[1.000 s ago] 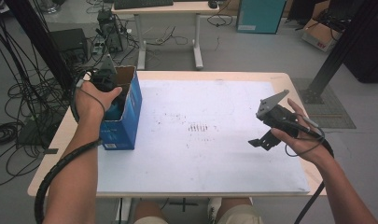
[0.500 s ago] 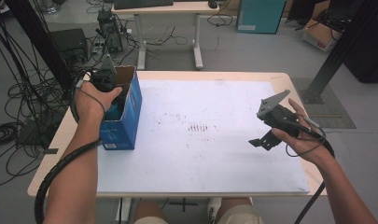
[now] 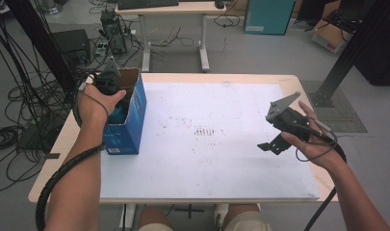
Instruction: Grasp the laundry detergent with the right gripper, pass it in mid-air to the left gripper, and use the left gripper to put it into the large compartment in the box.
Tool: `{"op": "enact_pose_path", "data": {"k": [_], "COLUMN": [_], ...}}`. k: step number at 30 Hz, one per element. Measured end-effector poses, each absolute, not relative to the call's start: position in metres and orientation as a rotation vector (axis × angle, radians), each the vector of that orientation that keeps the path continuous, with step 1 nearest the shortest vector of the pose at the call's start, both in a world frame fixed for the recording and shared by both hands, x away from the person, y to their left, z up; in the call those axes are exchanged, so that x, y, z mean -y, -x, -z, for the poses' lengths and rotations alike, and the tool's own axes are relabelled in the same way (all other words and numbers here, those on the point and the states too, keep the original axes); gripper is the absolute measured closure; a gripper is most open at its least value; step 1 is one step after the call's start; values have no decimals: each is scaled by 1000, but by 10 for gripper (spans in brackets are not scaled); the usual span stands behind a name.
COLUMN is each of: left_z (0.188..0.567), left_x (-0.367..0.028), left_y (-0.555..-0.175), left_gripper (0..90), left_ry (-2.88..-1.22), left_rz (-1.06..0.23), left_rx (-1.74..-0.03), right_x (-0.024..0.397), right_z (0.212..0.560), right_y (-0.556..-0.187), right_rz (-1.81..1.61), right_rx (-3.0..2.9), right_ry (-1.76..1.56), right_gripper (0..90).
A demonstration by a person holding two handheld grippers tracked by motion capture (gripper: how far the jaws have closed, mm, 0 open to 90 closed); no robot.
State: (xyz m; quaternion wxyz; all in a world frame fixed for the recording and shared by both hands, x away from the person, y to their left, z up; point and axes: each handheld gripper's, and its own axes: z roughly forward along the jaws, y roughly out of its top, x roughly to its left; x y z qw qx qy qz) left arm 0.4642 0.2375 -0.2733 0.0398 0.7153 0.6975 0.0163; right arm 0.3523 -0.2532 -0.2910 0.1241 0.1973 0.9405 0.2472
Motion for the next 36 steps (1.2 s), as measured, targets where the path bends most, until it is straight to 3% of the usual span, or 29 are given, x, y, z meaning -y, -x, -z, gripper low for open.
{"op": "enact_pose_path", "data": {"k": [36], "left_z": [275], "left_x": [-238], "left_y": [-464], "left_gripper": [352], "left_ry": [-2188], "left_rz": [-51], "left_rx": [-2135], "right_x": [253], "right_z": [289], "right_y": [-352], "right_rz": [-704], "right_rx": [-2742], "right_ry": [-568], "right_gripper": [47]}}
